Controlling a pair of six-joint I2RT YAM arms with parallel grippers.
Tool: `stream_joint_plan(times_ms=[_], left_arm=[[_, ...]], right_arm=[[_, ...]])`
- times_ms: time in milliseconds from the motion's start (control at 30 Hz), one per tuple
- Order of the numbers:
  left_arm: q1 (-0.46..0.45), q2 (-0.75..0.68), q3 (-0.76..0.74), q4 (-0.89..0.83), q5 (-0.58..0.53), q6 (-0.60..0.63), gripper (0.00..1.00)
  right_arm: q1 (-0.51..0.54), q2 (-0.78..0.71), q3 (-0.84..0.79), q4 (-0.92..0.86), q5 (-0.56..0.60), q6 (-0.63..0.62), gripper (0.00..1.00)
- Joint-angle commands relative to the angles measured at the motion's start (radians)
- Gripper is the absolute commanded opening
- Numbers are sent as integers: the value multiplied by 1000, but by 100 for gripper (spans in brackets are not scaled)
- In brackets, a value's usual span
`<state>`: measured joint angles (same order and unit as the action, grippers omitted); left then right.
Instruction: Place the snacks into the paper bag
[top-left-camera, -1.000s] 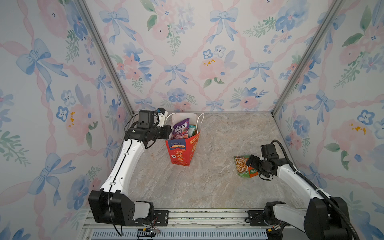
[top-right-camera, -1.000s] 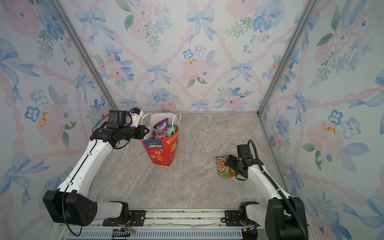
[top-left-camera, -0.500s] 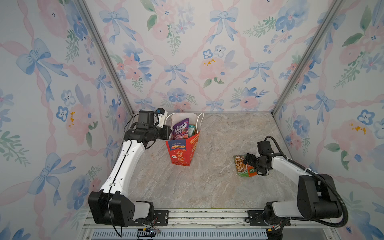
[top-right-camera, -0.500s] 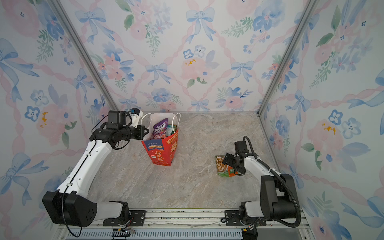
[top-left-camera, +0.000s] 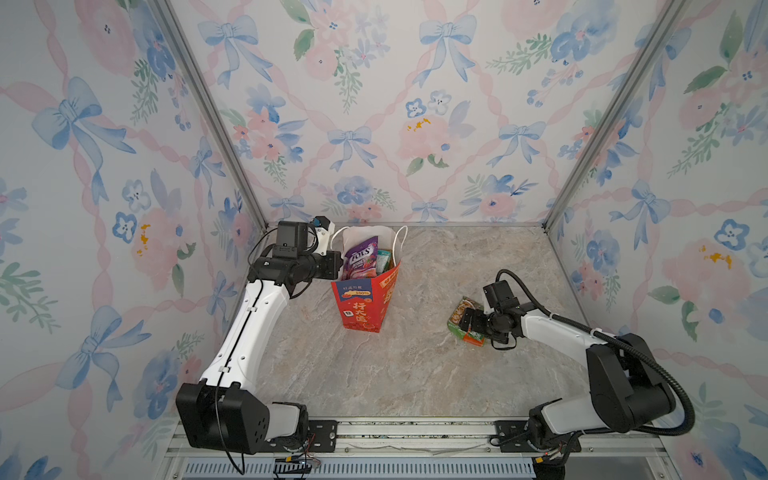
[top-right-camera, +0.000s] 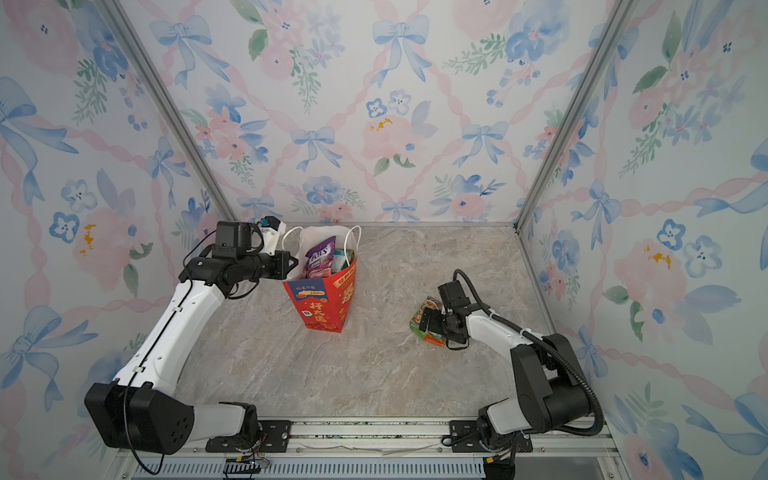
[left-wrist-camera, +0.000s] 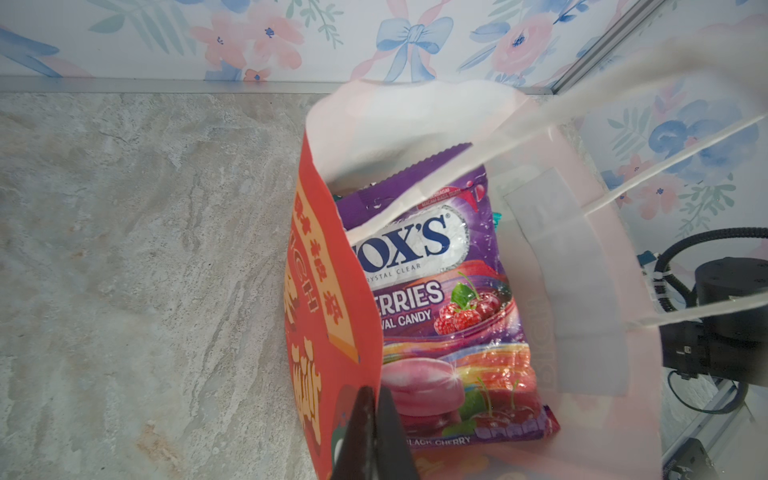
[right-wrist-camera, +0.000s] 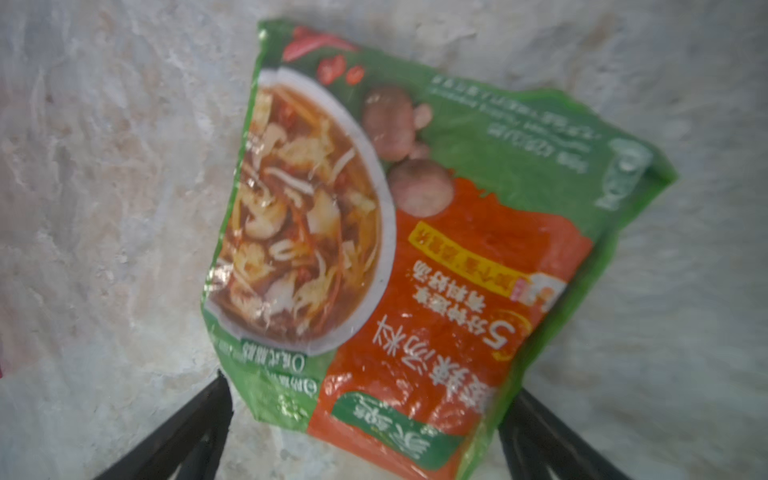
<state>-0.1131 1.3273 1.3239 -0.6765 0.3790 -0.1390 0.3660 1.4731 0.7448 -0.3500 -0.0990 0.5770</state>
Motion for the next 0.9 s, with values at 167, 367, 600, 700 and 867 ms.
stream_joint_plan(times_ms=[167, 367, 600, 700, 867], left_arm=[[4, -18, 0, 2, 17, 8, 0], [4, -12, 1, 1, 22, 9, 0], [4, -19, 3, 2, 18, 8, 0], [4, -22, 1, 0, 15, 9, 0], [4, -21, 3, 1, 14, 9, 0]], right_arm=[[24, -32, 29, -35, 15, 71, 96], [-59, -92, -10, -48, 7, 74, 95], [-122, -52, -16, -2, -36, 74, 95], [-134, -16, 2, 18, -48, 67, 95], [-138, 62, 71, 15, -38, 7, 95]])
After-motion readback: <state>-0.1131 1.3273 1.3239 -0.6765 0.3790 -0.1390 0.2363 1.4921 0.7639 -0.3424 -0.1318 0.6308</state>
